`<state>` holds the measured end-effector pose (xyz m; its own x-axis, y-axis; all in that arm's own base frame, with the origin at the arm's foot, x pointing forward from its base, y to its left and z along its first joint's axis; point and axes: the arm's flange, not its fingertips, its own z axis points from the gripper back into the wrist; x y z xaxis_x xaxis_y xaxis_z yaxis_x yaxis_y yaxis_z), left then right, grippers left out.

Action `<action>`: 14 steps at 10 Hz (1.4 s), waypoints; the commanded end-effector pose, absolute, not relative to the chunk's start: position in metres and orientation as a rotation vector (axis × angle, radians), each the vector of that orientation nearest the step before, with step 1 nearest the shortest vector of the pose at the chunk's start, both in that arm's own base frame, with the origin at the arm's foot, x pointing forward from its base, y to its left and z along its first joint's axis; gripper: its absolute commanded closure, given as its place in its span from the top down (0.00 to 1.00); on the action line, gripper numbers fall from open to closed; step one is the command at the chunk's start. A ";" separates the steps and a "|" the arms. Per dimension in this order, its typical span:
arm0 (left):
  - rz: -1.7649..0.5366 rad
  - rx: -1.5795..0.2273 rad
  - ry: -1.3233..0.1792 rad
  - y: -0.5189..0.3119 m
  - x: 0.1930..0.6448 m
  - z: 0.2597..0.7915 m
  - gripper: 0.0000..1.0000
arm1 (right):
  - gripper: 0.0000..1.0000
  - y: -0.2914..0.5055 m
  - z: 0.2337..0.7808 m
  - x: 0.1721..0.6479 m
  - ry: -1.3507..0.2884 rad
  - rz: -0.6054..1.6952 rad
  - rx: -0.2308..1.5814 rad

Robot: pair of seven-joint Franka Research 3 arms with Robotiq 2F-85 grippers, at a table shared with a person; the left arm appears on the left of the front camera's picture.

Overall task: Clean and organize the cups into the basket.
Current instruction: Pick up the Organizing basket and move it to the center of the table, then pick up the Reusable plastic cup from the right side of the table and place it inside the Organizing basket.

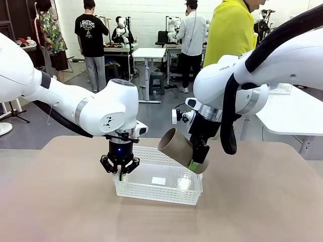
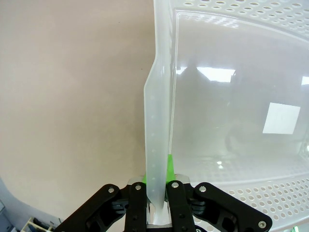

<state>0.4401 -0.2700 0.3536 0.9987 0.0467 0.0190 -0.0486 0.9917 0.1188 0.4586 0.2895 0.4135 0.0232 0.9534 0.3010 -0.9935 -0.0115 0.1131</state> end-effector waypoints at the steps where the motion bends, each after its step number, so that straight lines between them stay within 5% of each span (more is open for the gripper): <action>1: 0.040 0.125 -0.011 -0.269 0.440 0.351 0.00 | 0.81 0.295 0.403 0.456 -0.175 1.569 0.374; 14: 0.040 0.125 -0.011 -0.269 0.440 0.351 0.00 | 0.81 0.329 0.337 0.464 0.086 1.569 0.315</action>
